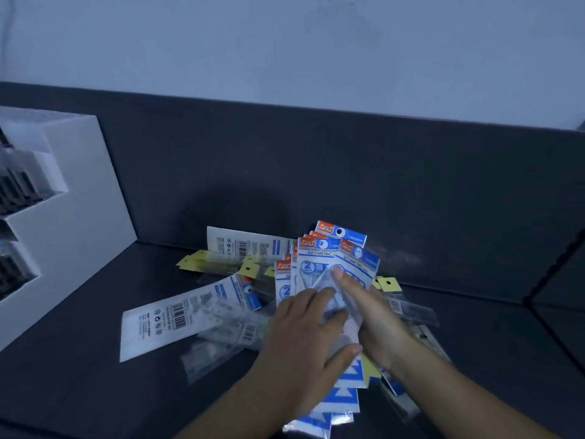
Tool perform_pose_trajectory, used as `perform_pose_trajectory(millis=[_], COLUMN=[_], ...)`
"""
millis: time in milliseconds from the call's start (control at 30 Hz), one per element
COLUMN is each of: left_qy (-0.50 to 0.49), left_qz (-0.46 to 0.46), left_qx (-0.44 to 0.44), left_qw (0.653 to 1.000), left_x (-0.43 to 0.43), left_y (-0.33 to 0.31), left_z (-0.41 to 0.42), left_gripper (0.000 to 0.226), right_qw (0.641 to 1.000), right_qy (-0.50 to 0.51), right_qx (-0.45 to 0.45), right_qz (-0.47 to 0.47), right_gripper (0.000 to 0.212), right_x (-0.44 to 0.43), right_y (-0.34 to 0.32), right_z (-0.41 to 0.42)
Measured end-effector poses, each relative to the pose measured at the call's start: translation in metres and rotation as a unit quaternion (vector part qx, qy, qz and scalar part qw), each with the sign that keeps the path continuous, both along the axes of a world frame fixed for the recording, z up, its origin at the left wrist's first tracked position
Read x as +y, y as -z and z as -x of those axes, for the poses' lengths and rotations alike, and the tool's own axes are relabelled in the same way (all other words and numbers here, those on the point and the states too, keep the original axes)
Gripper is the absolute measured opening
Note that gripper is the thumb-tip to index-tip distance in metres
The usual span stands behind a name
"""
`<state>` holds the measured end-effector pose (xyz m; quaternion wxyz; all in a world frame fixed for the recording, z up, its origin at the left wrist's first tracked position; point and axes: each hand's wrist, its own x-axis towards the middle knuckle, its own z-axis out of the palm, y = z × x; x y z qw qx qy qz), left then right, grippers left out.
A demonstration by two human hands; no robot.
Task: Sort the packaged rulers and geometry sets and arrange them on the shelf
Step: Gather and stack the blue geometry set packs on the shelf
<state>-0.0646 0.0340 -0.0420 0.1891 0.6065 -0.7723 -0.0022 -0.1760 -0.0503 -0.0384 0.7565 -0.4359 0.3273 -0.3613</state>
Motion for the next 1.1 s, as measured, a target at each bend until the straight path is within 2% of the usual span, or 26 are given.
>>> perform_pose_trajectory(millis=[67,133,233,267,300,367,433,533,667,800,933,1000,1100], left_qy=[0.042,0.067,-0.013,-0.042,-0.064,-0.091,-0.073,-0.035,-0.025,-0.044,-0.037,-0.02,0.001], left_qz=[0.015,0.012,0.109,0.092,0.036,-0.115,-0.201,-0.23,-0.193,-0.208,-0.314,-0.346,-0.377], left_qx=[0.08,0.184,0.296,0.342,0.401,0.481,0.536,0.544,0.597,0.655,0.69,0.694,0.694], left_qw=[0.996,0.981,0.949,0.934,0.913,0.864,0.817,0.806,0.778,0.726,0.651,0.631,0.614], left_x=[-0.006,-0.01,-0.02,-0.023,-0.026,-0.029,-0.034,-0.042,-0.05,-0.061,-0.064,-0.065,-0.069], left_y=[0.005,0.007,0.011,0.008,0.001,-0.016,-0.029,-0.042,-0.046,-0.036,-0.023,-0.017,-0.012], left_z=[-0.007,-0.014,-0.019,-0.018,-0.014,-0.002,0.013,0.052,0.14,0.259,0.376,0.424,0.486], left_gripper=[0.058,0.046,0.045,0.055,0.068,0.085,0.078,0.051,0.041,0.058,0.084,0.099,0.092], right_qw=[0.998,0.996,0.988,0.985,0.981,0.973,0.963,0.944,0.909,0.86,0.818,0.807,0.797], right_qy=[0.049,0.085,0.152,0.17,0.188,0.221,0.252,0.308,0.392,0.492,0.557,0.568,0.574], right_qx=[0.026,0.015,0.004,-0.005,-0.017,-0.043,-0.073,-0.107,-0.129,-0.131,-0.137,-0.145,-0.168], right_qz=[0.019,-0.007,-0.035,-0.039,-0.044,-0.053,-0.059,-0.059,-0.059,-0.036,-0.052,-0.072,-0.077], right_gripper=[0.048,0.04,0.025,0.021,0.019,0.022,0.026,0.023,0.022,0.017,0.012,0.018,0.025], right_x=[0.002,0.001,-0.007,-0.009,-0.01,-0.011,-0.011,-0.009,-0.002,0.012,0.028,0.031,0.032], right_y=[0.004,0.005,0.001,-0.002,-0.006,-0.017,-0.027,-0.039,-0.045,-0.046,-0.044,-0.042,-0.036], right_z=[0.001,0.001,0.007,0.011,0.016,0.031,0.054,0.101,0.185,0.301,0.412,0.46,0.522])
